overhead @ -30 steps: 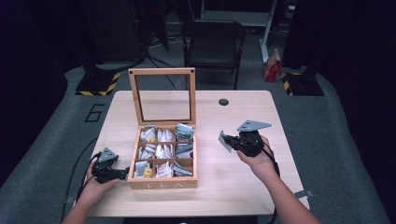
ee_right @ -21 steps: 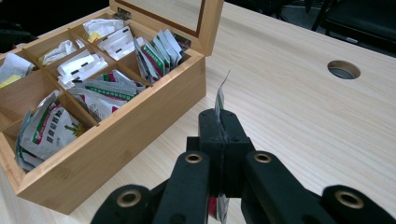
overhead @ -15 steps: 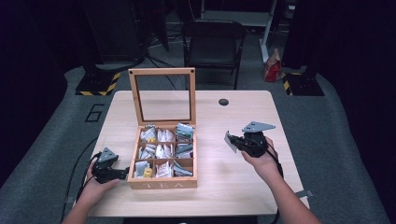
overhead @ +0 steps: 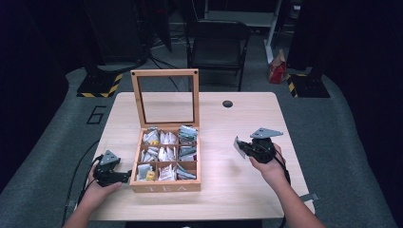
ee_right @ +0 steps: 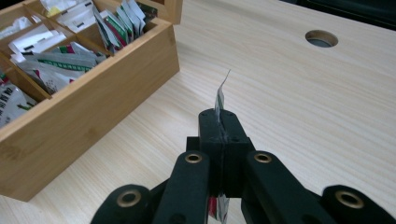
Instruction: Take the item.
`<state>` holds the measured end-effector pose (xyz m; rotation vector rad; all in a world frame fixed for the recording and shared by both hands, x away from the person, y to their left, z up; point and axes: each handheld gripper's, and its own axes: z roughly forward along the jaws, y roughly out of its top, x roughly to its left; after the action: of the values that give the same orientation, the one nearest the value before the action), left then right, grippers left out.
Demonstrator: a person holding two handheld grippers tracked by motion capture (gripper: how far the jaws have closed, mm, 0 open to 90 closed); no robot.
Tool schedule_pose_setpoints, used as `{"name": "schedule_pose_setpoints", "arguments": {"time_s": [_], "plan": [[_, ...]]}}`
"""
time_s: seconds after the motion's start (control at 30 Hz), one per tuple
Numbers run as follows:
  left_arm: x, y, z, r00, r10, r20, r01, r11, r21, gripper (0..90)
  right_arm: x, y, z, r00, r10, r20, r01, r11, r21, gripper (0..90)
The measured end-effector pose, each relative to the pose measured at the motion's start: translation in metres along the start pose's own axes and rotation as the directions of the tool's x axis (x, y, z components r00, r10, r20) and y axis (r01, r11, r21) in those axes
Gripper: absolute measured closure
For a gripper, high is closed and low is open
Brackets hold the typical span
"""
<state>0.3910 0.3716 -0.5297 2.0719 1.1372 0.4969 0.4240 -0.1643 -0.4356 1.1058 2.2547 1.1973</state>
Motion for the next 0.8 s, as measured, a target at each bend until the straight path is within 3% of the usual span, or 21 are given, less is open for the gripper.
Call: {"name": "schedule_pose_setpoints", "arguments": {"time_s": [0.8], "plan": [[0.0,0.0,0.0,0.9999,0.007,-0.008,-0.007,1.0,-0.006,14.4,-0.008,-0.029,0.012,0.9989,0.023,0.042,-0.025,0.999,0.037,89.9]]}}
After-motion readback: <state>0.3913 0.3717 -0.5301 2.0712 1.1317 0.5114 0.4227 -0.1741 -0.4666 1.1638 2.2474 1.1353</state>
